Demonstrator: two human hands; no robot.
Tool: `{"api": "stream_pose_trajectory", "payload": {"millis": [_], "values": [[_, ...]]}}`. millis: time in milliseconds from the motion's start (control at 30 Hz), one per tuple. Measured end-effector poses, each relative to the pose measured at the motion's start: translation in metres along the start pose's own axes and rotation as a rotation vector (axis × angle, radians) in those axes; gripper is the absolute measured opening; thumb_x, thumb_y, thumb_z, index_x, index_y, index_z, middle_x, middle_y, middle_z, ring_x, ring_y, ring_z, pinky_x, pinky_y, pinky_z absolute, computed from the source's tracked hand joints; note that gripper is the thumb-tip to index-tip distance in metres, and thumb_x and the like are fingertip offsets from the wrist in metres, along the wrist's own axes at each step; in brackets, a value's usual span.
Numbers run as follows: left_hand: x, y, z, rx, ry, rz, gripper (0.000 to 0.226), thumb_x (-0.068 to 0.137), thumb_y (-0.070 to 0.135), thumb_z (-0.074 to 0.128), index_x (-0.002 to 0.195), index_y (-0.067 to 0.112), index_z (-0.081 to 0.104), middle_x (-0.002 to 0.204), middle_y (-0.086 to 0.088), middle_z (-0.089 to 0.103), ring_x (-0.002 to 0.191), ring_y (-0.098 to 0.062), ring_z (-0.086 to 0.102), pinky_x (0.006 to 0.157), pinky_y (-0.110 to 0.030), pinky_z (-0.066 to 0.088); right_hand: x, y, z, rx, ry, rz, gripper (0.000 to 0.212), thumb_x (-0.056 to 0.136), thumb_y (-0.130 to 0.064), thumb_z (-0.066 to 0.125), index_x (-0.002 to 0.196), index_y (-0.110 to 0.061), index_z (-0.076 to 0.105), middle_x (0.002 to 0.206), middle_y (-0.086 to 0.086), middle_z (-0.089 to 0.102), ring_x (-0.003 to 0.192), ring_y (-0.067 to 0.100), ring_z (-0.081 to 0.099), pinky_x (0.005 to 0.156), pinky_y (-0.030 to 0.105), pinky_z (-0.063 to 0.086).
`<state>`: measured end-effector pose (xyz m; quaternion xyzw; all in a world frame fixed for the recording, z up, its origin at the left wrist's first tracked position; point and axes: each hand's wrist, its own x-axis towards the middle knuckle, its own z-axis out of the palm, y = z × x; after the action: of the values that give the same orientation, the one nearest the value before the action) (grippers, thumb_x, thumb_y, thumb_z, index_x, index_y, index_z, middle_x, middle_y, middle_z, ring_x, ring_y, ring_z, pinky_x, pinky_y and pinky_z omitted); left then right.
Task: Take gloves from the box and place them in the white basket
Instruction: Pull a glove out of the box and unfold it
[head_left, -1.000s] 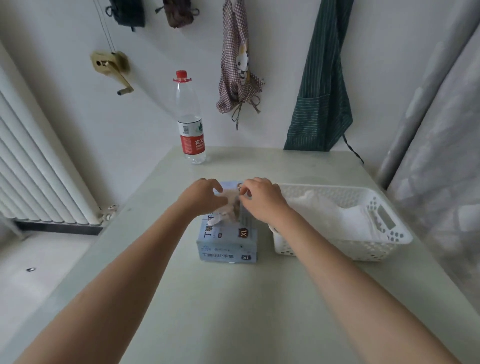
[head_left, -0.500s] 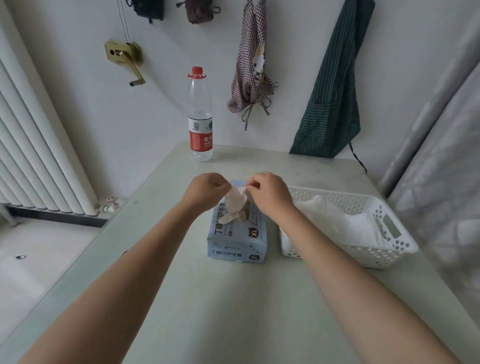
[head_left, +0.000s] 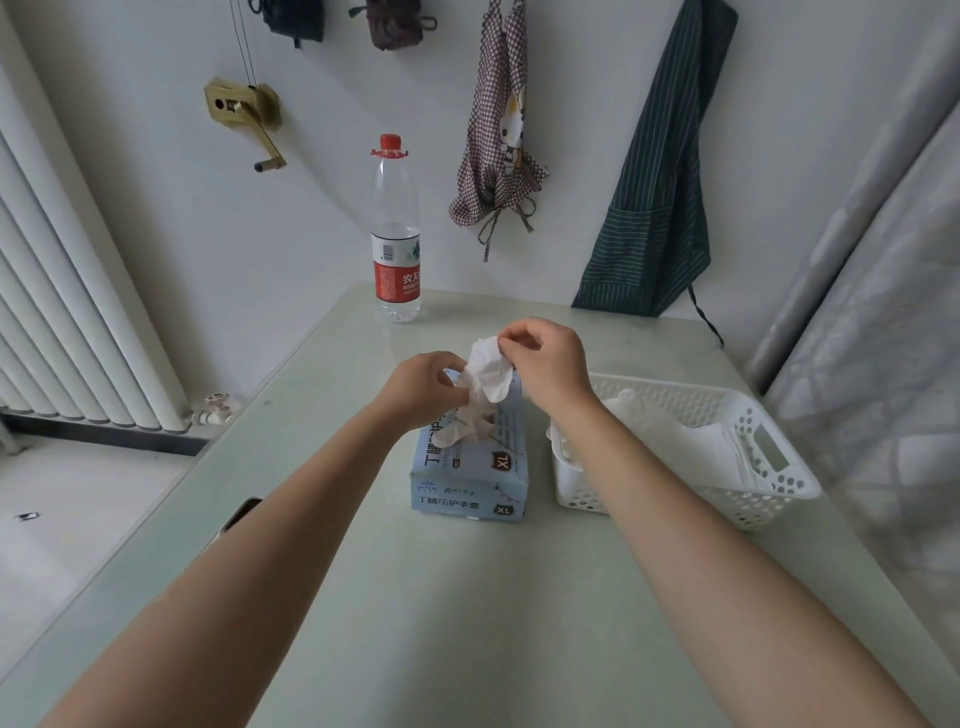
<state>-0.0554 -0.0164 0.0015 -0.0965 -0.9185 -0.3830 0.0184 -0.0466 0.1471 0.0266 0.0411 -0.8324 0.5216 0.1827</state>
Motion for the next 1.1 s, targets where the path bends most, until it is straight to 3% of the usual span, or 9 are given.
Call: {"api": "stream_pose_trajectory", "payload": {"millis": [133,233,333,467,567,633,800,967,1100], "values": [[0.004,0.001,0.000,-0.007,0.081,-0.003,0.011,0.082,0.017,0.065,0.090,0.024,0.064,0.091,-0.005,0.066,0.073,-0.014,0.056,0.058,-0.023,0.041,0.006,-0.010,-0.009,0.182,0.056,0.077,0.016,0.092,-0.011,0.061,0.085,-0.022,0.070,0.086,0.000,0.071,0.081,0.021,0.067,0.075,0.035,0.057],[0.004,0.009,-0.003,-0.220,0.208,-0.024,0.023,0.087,0.014,0.054,0.103,0.015,0.070,0.107,-0.004,0.064,0.092,-0.017,0.059,0.077,-0.028,0.046,0.008,-0.012,-0.019,0.340,0.041,0.213,0.015,0.096,-0.011,0.054,0.089,-0.018,0.065,0.088,0.006,0.069,0.075,0.021,0.063,0.069,0.036,0.054],[-0.002,0.023,-0.010,-0.469,0.317,-0.017,0.025,0.092,0.010,0.048,0.101,0.014,0.071,0.100,0.003,0.066,0.092,-0.012,0.058,0.086,-0.031,0.046,0.008,-0.013,-0.028,0.524,-0.008,0.354,0.018,0.093,-0.002,0.049,0.091,-0.013,0.063,0.085,0.008,0.068,0.073,0.022,0.062,0.068,0.033,0.052],[-0.004,0.031,-0.014,-0.553,0.126,0.057,0.030,0.088,0.026,0.059,0.117,0.025,0.068,0.115,0.008,0.064,0.104,-0.003,0.058,0.081,-0.021,0.043,0.007,-0.010,-0.034,0.628,0.018,0.458,0.021,0.087,0.003,0.050,0.093,-0.008,0.066,0.084,0.012,0.067,0.076,0.026,0.062,0.071,0.033,0.051],[0.001,0.032,-0.009,-0.432,0.004,0.063,0.050,0.076,0.039,0.071,0.125,0.035,0.063,0.126,0.007,0.060,0.118,-0.012,0.053,0.093,-0.032,0.043,0.007,-0.011,-0.037,0.618,0.017,0.483,0.015,0.083,0.000,0.054,0.085,-0.006,0.067,0.089,0.018,0.064,0.085,0.029,0.058,0.079,0.039,0.047],[0.005,0.032,-0.008,-0.413,-0.029,0.042,0.050,0.079,0.037,0.076,0.127,0.031,0.062,0.127,0.006,0.060,0.120,-0.015,0.053,0.091,-0.032,0.044,0.007,-0.013,-0.041,0.642,0.001,0.498,0.012,0.083,0.001,0.054,0.080,-0.004,0.064,0.086,0.016,0.064,0.083,0.029,0.059,0.082,0.039,0.048],[0.003,0.042,-0.010,-0.414,-0.158,0.021,0.027,0.086,0.035,0.072,0.107,0.017,0.071,0.108,-0.003,0.070,0.097,-0.013,0.062,0.082,-0.028,0.045,0.010,-0.017,-0.046,0.757,0.013,0.456,0.019,0.090,0.004,0.050,0.082,-0.008,0.063,0.075,0.008,0.066,0.071,0.022,0.062,0.075,0.034,0.051],[0.002,0.048,-0.017,-0.553,0.039,-0.059,0.017,0.087,0.024,0.068,0.086,0.008,0.069,0.086,-0.007,0.068,0.079,-0.018,0.060,0.081,-0.033,0.051,0.011,-0.014,-0.046,0.508,0.020,0.440,0.014,0.093,-0.008,0.048,0.099,-0.010,0.060,0.083,0.006,0.064,0.071,0.019,0.059,0.064,0.028,0.048],[0.000,0.052,-0.028,-0.621,0.220,-0.176,0.011,0.089,0.017,0.062,0.088,0.006,0.063,0.072,-0.008,0.065,0.056,-0.016,0.061,0.064,-0.030,0.052,0.007,-0.016,-0.042,0.276,0.048,0.381,0.020,0.091,-0.015,0.049,0.110,-0.014,0.056,0.096,0.002,0.060,0.088,0.017,0.058,0.074,0.028,0.043]]}}
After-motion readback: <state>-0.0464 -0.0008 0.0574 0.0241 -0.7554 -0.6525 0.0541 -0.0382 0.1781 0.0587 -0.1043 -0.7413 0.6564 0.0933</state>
